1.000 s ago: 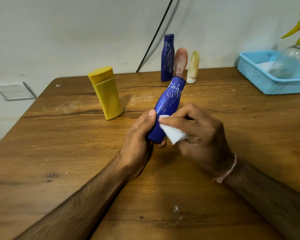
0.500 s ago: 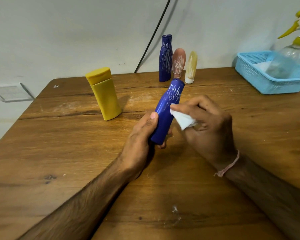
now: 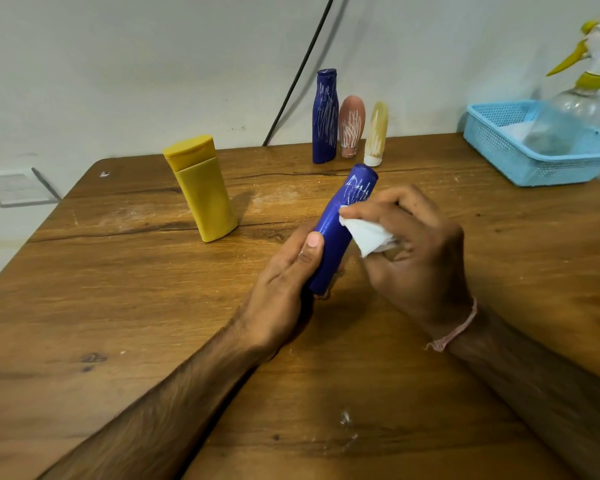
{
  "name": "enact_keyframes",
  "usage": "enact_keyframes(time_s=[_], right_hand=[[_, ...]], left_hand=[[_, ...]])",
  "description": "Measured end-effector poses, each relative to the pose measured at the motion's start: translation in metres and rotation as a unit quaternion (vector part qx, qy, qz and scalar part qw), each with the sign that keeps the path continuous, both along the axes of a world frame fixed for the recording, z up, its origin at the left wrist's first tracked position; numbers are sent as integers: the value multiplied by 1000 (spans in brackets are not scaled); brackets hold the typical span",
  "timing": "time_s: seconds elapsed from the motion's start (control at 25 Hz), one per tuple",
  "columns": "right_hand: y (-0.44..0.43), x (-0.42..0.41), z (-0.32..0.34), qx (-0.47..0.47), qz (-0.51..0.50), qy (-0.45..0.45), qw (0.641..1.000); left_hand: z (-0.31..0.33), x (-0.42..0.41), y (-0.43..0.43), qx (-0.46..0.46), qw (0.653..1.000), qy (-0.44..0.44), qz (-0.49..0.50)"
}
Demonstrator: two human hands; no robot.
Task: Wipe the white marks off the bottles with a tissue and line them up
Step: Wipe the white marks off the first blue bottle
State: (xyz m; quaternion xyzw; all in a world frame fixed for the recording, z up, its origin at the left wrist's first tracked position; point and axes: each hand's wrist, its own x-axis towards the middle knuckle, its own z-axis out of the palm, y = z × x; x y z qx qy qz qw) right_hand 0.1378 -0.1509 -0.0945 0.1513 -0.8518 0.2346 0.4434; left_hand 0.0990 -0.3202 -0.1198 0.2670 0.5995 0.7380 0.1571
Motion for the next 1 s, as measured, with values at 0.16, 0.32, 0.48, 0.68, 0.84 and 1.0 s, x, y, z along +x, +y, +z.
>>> enact_keyframes(time_s=[0.16, 0.32, 0.48, 0.68, 0.84, 1.0], right_hand=[[-5, 3, -3, 36, 42, -4, 998], [9, -3, -1, 3, 9, -4, 1000], [4, -3, -7, 51, 76, -14, 996], [6, -4, -5, 20, 63, 1, 998], [9, -9, -3, 8, 34, 15, 999], [12, -6, -4, 22, 36, 6, 999]], left_hand=[[1, 1, -2, 10, 1000, -28, 2], [1, -2, -3, 7, 998, -57, 15], [2, -7, -7, 65, 990, -126, -6], [6, -10, -8, 94, 975, -202, -13], [12, -11, -11, 100, 964, -243, -31], [13, -11, -14, 98, 960, -261, -39]])
